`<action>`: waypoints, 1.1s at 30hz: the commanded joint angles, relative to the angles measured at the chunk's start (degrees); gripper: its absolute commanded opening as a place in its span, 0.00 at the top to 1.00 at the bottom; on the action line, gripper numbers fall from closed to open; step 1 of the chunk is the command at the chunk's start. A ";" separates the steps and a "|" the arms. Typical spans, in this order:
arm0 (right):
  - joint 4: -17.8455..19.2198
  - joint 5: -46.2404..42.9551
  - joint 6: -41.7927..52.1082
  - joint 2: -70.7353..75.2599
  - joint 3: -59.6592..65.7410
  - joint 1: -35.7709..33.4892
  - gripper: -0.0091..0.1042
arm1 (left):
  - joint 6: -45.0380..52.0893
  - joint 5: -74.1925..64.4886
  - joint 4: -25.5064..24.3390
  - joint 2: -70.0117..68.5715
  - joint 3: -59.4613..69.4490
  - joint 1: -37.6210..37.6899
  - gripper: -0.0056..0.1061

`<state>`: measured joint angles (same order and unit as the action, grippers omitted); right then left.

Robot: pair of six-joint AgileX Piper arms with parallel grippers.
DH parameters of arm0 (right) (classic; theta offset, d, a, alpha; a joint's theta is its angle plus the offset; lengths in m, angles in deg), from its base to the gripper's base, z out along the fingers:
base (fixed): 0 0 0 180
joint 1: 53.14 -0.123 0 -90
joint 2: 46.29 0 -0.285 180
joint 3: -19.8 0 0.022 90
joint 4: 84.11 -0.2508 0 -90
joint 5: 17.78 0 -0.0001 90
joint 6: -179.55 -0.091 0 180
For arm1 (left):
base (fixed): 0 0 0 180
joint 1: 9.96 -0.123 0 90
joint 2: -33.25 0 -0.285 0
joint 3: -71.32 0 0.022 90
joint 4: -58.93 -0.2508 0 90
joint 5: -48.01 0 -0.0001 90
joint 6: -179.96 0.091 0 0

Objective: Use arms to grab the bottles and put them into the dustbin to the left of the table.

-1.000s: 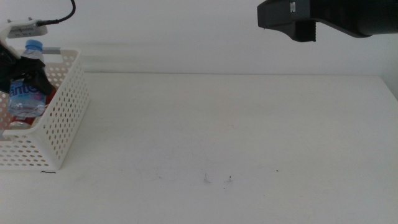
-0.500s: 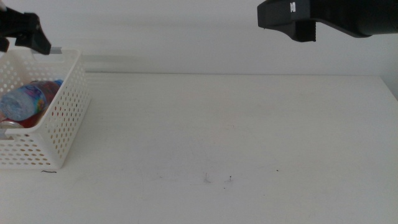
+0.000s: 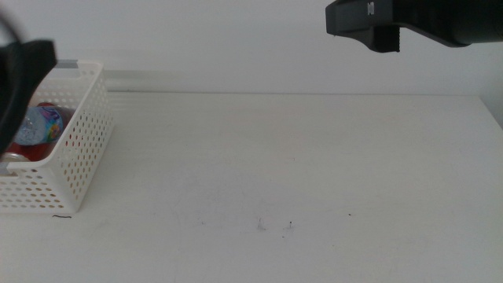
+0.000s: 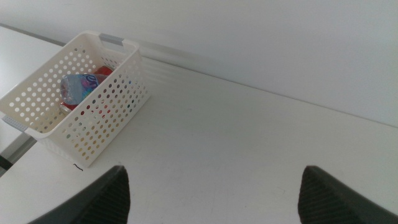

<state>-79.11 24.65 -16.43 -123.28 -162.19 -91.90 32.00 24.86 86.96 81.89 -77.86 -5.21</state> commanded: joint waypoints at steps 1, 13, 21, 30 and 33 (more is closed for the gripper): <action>0.65 -0.33 0.09 0.23 -0.23 -0.09 0.14 | 0.92 2.84 1.56 -3.23 2.72 0.45 0.11; 0.65 -0.33 0.09 0.23 -0.23 -0.09 0.14 | -2.06 2.94 0.55 -3.51 3.11 0.45 0.11; 0.65 -0.33 0.09 0.23 -0.23 -0.09 0.14 | -14.54 0.38 -7.83 -3.51 3.15 0.45 0.11; 0.66 -0.33 0.09 0.23 -0.23 -0.09 0.14 | -19.97 0.75 -18.89 -3.51 3.15 0.45 0.11; 0.66 -0.33 0.09 0.23 -0.23 -0.09 0.14 | -20.10 0.75 -20.04 -3.51 3.15 0.45 0.11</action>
<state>-79.11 24.65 -16.43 -123.28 -162.19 -91.90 12.77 24.77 67.92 78.55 -74.89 -4.96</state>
